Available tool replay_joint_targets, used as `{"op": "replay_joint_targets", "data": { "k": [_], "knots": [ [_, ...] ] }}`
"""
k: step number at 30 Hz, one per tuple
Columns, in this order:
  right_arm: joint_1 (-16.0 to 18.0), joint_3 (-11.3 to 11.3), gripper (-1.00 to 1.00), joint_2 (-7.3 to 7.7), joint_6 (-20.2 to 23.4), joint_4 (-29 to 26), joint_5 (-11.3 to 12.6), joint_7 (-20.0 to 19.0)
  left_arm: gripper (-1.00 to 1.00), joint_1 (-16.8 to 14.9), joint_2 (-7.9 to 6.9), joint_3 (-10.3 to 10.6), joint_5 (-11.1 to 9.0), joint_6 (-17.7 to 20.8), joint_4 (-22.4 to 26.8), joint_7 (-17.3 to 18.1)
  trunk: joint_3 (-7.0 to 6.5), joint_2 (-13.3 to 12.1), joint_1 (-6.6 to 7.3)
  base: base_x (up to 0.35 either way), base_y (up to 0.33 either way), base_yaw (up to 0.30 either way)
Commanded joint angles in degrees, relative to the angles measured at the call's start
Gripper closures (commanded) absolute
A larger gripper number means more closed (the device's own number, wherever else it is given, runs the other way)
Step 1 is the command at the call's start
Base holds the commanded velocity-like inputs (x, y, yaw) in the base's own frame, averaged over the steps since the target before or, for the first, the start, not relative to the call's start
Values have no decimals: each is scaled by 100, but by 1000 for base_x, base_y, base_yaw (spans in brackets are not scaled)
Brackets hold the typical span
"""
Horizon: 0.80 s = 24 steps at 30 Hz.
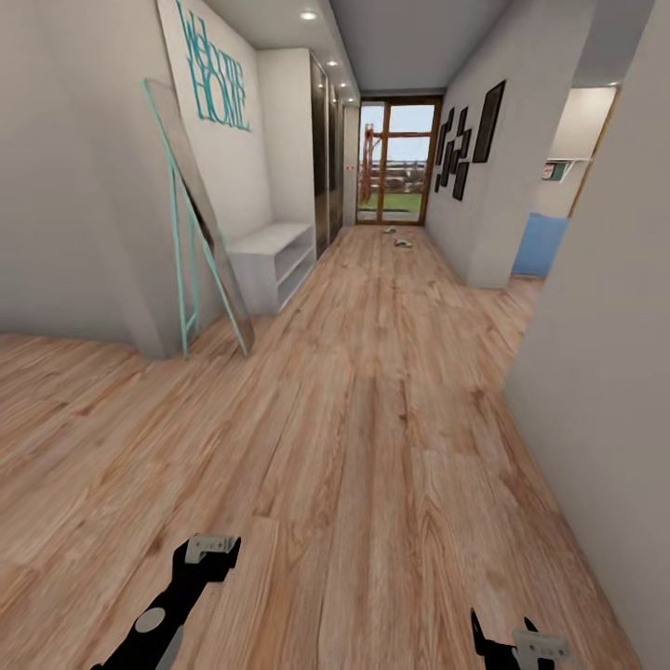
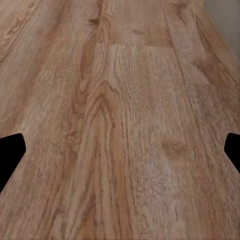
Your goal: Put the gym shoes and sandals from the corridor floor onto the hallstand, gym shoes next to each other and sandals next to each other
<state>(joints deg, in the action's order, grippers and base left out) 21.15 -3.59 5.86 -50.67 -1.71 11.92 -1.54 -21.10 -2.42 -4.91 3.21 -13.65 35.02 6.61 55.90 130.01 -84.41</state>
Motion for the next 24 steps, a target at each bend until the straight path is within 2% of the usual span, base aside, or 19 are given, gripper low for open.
{"op": "replay_joint_targets", "data": {
  "k": [1, 11, 18, 24],
  "knots": [
    [3, -37, -100, -3, -15, 4, 57, -17, -100, 7, 5, -36, 31, -19, -1, 44, 5, 2, -2, 337, 0, -72],
    [3, -44, -100, -53, -13, -71, 66, -49, -100, 62, 11, -36, 14, -29, 4, 42, 5, 2, -2, 337, 0, -220],
    [3, -36, -100, -56, -13, -593, 73, -42, -100, 70, 13, -36, 16, -32, 5, 39, 5, 2, -2, 337, 0, -283],
    [3, -31, -100, -21, -13, -750, 67, -40, -100, 71, 17, -36, 20, -32, -1, 34, 5, 2, -2, 337, 0, -288]
  ]
}}
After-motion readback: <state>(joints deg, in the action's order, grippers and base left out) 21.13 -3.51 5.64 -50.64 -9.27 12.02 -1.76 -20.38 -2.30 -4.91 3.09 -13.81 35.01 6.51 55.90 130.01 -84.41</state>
